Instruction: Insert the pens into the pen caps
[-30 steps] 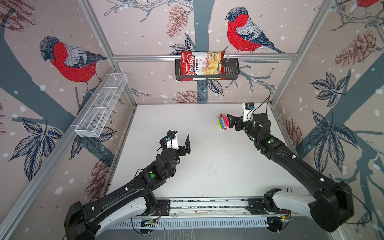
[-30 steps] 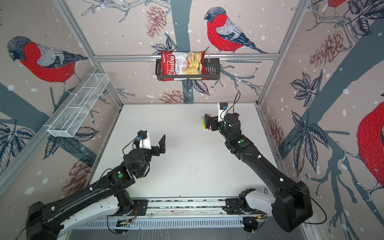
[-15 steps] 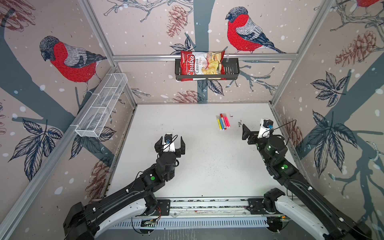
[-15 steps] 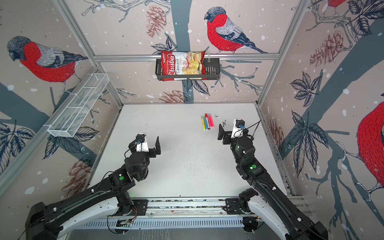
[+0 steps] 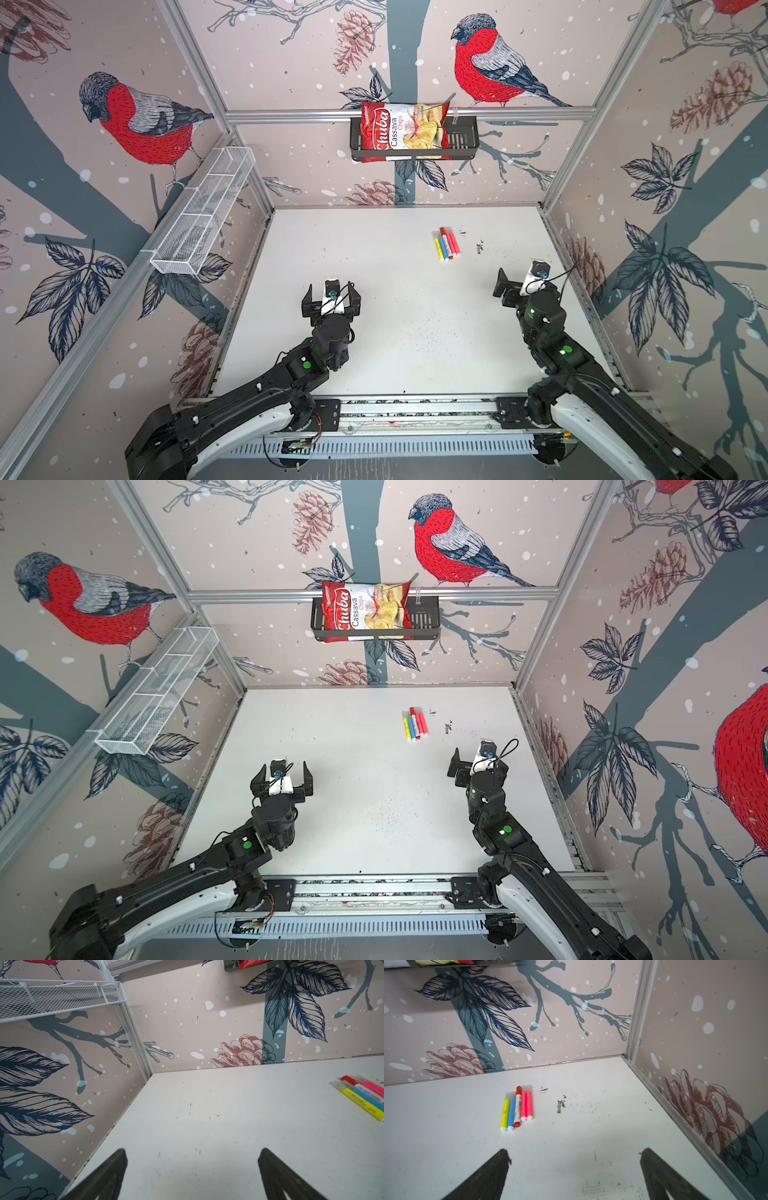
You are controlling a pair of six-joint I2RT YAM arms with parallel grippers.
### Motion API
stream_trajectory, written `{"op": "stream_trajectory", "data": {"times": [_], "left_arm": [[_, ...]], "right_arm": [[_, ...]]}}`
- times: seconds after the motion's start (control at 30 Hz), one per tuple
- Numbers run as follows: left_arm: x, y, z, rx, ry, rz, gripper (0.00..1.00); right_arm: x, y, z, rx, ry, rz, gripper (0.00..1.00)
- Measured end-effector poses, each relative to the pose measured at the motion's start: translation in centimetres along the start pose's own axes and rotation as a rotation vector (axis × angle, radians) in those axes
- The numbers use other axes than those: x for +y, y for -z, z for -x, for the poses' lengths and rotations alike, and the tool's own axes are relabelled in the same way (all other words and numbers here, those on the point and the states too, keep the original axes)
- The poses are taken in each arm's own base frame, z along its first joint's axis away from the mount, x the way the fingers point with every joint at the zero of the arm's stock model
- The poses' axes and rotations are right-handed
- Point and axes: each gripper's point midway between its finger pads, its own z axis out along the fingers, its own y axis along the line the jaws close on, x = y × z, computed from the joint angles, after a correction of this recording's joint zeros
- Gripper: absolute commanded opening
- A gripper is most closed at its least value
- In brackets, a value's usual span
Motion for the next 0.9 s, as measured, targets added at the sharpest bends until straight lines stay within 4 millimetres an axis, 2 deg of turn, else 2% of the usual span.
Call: {"op": "stream_trajectory", "data": {"times": [0.17, 0.33, 0.6, 0.7, 0.8, 0.9], "left_arm": [[0.4, 0.0, -0.7, 0.004, -0.007, 0.027, 0.98], [1.3, 0.1, -3.1, 0.026, -0.043, 0.057, 0.98], [3.2, -0.1, -3.1, 0.018, 0.014, 0.121, 0.97], [3.8, -0.2, -4.4, 0.036, -0.015, 0.149, 0.97], [3.8, -0.1, -6.5, 0.06, -0.059, 0.147, 0.97], [3.9, -0.1, -8.3, 0.084, -0.101, 0.145, 0.97]], "right_arm": [[-1.6, 0.6, -2.9, -0.013, -0.022, -0.046, 0.99], [-2.1, 1.1, -3.1, -0.073, -0.058, -0.046, 0.99], [-2.5, 0.9, -4.5, -0.046, -0.021, -0.069, 0.99], [-2.8, 0.9, -5.9, -0.034, -0.013, -0.079, 0.99], [-3.1, 1.0, -7.1, -0.03, -0.013, -0.083, 0.99], [-3.2, 1.1, -6.9, -0.046, -0.024, -0.081, 0.99]]}}
